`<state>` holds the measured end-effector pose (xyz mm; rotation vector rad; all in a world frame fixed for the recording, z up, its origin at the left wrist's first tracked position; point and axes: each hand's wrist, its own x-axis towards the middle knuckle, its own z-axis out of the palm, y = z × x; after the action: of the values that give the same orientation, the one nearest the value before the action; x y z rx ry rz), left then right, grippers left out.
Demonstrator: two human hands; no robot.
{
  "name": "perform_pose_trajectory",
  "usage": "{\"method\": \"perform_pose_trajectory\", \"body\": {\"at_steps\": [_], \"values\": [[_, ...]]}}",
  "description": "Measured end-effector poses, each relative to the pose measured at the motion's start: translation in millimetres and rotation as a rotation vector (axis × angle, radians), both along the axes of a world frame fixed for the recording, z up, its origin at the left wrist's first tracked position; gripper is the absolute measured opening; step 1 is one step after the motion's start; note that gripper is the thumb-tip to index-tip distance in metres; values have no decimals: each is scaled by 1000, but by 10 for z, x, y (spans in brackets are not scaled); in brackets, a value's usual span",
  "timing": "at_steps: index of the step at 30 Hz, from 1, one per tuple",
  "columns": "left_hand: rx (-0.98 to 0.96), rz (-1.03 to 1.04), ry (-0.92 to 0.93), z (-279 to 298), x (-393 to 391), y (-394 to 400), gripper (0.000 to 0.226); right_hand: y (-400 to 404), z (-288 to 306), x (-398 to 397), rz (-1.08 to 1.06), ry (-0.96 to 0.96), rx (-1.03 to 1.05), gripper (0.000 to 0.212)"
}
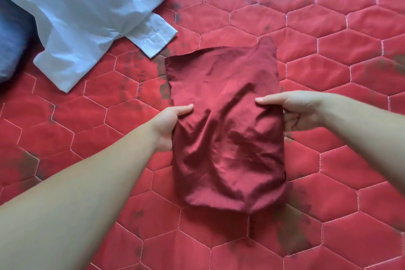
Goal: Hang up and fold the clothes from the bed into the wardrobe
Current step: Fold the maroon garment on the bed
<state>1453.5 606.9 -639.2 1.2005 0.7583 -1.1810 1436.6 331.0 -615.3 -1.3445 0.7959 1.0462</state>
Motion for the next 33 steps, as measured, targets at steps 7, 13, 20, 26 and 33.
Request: {"method": "perform_pose_trajectory", "body": {"at_steps": [7, 13, 20, 26, 33], "values": [[-133, 193, -218, 749, 476, -73, 44, -89, 736, 512, -167, -233, 146, 38], [-209, 113, -531, 1605, 828, -169, 43, -262, 1545, 708, -147, -485, 157, 8], [-26, -35, -463, 1086, 211, 42, 28, -453, 1028, -95, 72, -349, -4, 43], [356, -405, -260, 74, -897, 264, 17, -276, -30, -1100, 251, 58, -242, 31], [341, -284, -293, 5, -1062, 227, 18, -183, -97, -1246, 255, -96, -324, 44]]}}
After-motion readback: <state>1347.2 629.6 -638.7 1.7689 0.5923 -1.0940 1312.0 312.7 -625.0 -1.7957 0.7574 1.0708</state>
